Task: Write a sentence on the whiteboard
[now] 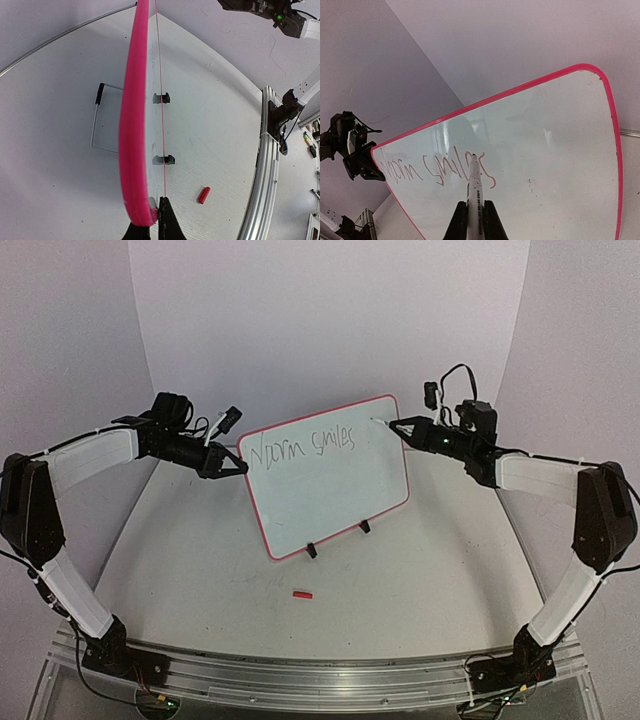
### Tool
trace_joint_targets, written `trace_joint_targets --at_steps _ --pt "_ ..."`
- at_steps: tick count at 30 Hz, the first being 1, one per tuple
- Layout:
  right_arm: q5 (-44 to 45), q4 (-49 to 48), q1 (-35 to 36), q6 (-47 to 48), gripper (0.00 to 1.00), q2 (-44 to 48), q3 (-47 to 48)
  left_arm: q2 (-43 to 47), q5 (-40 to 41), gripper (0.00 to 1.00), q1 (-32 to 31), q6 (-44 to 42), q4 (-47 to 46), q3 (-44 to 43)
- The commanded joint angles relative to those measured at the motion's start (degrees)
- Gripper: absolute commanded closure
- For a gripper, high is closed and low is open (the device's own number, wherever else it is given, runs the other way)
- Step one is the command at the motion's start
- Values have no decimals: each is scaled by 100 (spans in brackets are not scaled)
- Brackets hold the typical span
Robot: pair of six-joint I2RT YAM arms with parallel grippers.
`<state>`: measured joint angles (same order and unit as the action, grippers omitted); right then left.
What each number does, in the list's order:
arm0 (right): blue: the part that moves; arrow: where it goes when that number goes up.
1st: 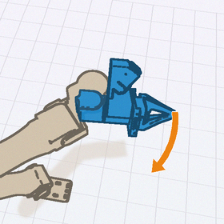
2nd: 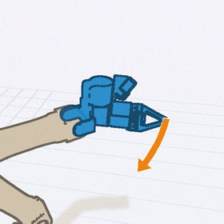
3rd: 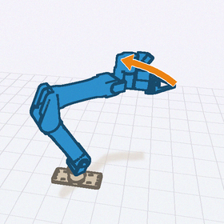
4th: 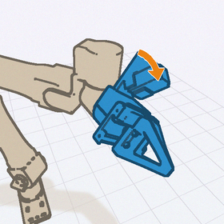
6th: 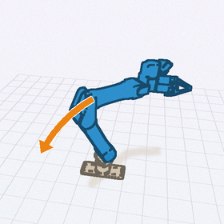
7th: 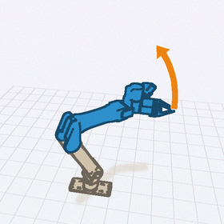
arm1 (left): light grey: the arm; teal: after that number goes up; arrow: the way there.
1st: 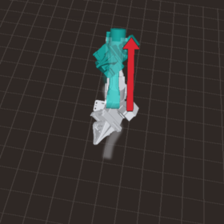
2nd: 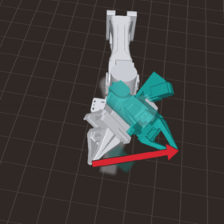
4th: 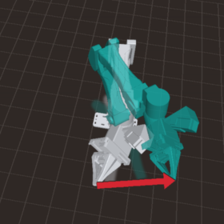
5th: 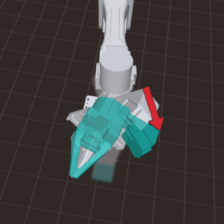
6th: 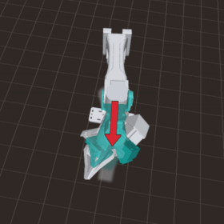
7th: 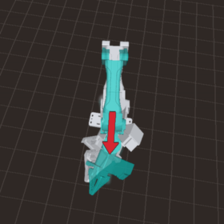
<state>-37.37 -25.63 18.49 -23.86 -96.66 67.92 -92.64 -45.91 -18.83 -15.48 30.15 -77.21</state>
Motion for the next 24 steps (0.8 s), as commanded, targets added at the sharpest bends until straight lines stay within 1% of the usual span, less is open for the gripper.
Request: trace_joint_targets --at_steps 1,14,24 --pt "185 -134 1 48 100 -229 368 -14 504 100 -70 -551 154 73" --pt "303 -34 3 116 100 -845 1128 -57 504 100 -68 -555 161 65" --pt "358 78 1 174 100 -1089 1260 -55 499 100 -69 -557 160 66"
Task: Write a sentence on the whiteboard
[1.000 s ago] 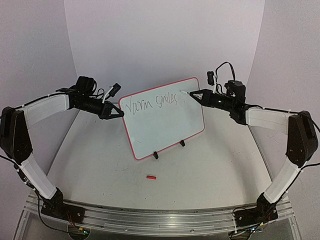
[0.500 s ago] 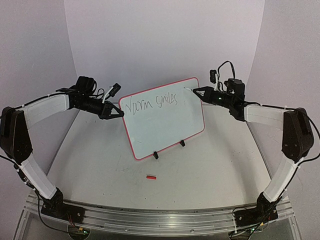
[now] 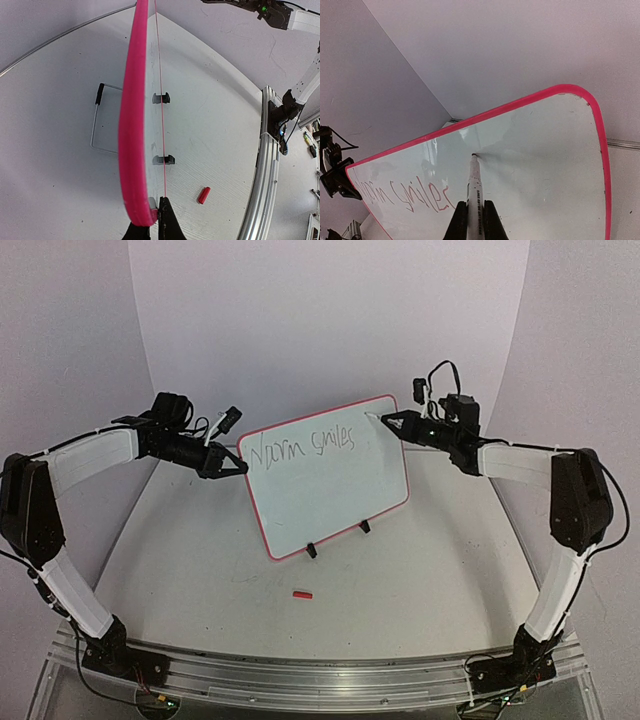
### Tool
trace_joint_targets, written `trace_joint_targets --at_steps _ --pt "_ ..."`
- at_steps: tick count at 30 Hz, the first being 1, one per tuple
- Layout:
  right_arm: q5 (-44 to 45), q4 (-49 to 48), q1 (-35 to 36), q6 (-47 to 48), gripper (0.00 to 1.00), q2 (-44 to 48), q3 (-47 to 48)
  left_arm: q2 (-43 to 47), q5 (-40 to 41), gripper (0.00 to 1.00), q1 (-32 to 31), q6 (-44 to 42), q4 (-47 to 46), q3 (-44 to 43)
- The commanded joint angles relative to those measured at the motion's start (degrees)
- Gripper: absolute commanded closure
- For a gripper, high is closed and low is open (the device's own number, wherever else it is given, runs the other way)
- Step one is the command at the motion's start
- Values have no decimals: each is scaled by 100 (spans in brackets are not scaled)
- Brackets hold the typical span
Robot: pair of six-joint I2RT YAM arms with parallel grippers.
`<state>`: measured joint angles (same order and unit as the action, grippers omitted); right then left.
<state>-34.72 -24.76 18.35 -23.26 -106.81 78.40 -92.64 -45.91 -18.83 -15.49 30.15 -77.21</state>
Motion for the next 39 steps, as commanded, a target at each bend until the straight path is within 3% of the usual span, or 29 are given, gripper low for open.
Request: trace_joint_targets --at_steps 1,18,39 --pt "106 4 14 124 100 -72 183 -56 497 100 -69 -556 158 66" --pt "158 -15 16 132 100 186 -844 -53 495 100 -68 -553 156 66" --pt "219 -652 17 -270 100 109 -583 -61 495 100 -77 -555 157 57"
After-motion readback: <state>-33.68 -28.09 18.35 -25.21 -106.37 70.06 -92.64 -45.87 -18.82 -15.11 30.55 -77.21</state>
